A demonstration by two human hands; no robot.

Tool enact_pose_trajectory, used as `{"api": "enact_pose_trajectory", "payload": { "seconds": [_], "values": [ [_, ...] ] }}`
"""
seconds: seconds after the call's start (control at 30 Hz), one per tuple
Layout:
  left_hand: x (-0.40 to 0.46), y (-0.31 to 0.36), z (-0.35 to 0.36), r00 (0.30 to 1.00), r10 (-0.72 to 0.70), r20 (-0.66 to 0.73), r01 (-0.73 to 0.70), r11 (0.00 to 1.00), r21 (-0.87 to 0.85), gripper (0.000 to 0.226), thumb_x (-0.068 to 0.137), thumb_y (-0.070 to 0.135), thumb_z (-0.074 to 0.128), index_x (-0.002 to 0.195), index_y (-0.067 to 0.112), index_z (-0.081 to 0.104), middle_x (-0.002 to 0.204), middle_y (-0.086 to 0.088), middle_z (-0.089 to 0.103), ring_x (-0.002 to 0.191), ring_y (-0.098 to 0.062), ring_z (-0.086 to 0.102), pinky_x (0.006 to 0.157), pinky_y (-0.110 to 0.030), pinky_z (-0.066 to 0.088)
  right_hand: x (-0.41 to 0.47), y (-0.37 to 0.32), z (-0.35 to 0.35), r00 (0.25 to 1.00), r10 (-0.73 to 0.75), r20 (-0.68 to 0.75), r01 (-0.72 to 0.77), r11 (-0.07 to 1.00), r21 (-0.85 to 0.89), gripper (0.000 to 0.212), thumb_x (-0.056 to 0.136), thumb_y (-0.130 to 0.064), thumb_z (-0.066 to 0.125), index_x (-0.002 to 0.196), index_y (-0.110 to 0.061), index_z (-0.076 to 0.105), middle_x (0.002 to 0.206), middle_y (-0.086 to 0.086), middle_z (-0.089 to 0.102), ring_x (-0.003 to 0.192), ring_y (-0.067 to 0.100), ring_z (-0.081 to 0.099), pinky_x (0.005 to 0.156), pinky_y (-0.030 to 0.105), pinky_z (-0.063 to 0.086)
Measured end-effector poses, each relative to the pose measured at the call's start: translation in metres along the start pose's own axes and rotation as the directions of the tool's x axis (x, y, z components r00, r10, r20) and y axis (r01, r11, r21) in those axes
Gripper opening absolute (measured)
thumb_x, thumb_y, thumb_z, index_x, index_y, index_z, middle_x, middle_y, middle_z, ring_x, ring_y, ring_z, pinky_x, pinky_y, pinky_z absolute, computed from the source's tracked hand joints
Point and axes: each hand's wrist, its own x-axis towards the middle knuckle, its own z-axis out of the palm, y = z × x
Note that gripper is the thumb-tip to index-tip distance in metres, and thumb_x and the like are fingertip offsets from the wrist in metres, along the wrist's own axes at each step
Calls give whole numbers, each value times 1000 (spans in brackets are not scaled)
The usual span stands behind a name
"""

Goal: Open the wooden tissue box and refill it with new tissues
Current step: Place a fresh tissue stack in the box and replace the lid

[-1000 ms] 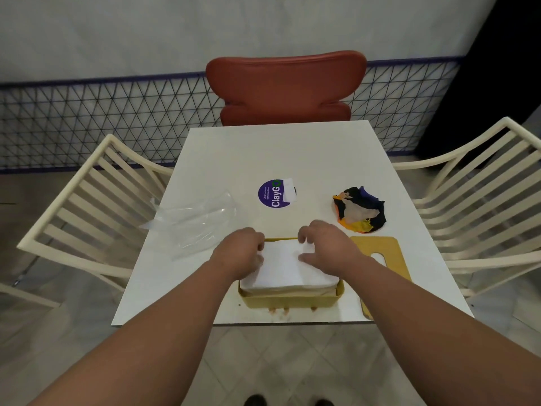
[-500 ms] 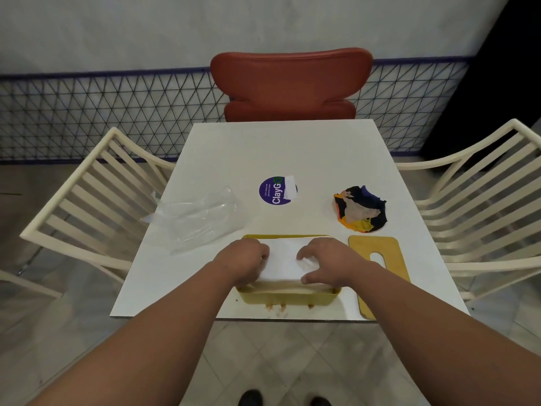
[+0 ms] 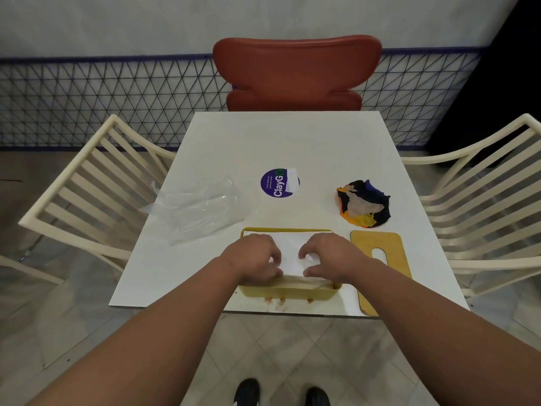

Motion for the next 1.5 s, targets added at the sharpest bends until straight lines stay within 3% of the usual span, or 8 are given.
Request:
{"api": "enact_pose_trajectory", "payload": {
  "seconds": [0.13, 0.4, 0.67, 0.8, 1.0, 1.27, 1.37, 1.5],
  "values": [
    [1, 0, -1, 999, -27, -18, 26, 999, -35, 35, 84, 47, 61, 115, 32, 62, 127, 8, 55, 115, -16, 49, 94, -33, 45, 1, 0, 1, 1000, 1, 17, -1, 1000, -1, 45, 82, -44, 72, 124, -31, 62, 129, -5, 54, 118, 15, 47, 95, 29, 41],
    [5, -2, -1, 999, -20, 31, 21, 999, -34, 35, 81, 52, 62, 111, 34, 62, 118, 6, 58, 108, -17, 52, 90, -35, 48, 1, 0, 1, 999, -15, -31, 15, 1000, 11, 19, 94, -28, 58, 109, -25, 69, 115, -5, 63, 103, 13, 55, 84, 26, 45],
    [13, -12, 6, 995, -90, -52, 86, 994, -73, 17, 91, 15, 46, 92, 19, 62, 98, 0, 62, 89, -23, 55, 74, -35, 49, 3, 5, 0, 998, 51, -28, -49, 998, 50, 29, 100, -27, 47, 121, -18, 63, 120, 2, 63, 109, 20, 55, 91, 30, 44],
    [16, -13, 4, 982, -144, -121, 132, 985, -109, 17, 94, 25, 47, 104, 25, 61, 102, 2, 62, 92, -23, 55, 74, -31, 45, 8, 3, 1, 983, 165, -80, -157, 983, 99, 29, 103, -26, 40, 119, -17, 63, 112, 9, 66, 101, 26, 58, 86, 34, 49],
    [17, -24, 1, 966, -218, -137, 199, 970, -137, 29, 91, 16, 49, 118, 24, 55, 105, -3, 63, 88, -20, 56, 74, -31, 48, 18, 1, 2, 960, 278, -38, -276, 959, 59, 25, 96, -34, 55, 115, -18, 57, 113, 8, 57, 98, 24, 56, 78, 31, 46],
    [17, -28, 2, 956, -248, -160, 249, 968, -14, 17, 90, 18, 50, 106, 18, 55, 96, -1, 65, 86, -21, 59, 77, -38, 53, 19, 0, -3, 961, 276, -27, -276, 961, -8, 22, 94, -22, 57, 115, -16, 54, 110, 8, 57, 83, 18, 49, 73, 29, 46],
    [17, -29, -4, 957, -184, -223, 196, 980, 31, 19, 87, 17, 53, 105, 20, 59, 98, 1, 62, 89, -19, 56, 77, -34, 51, 17, 1, -3, 958, 285, -30, -285, 959, 9, 22, 94, -21, 57, 115, -16, 53, 110, 7, 56, 84, 18, 50, 74, 30, 48],
    [17, -13, -10, 978, 47, -203, -53, 998, -25, 22, 92, 32, 53, 111, 30, 65, 109, 7, 58, 105, -16, 49, 85, -28, 42, 17, 8, -2, 957, 286, -49, -281, 955, 89, 19, 89, -24, 60, 107, -20, 56, 109, 4, 58, 90, 19, 54, 69, 28, 46]
  ]
}}
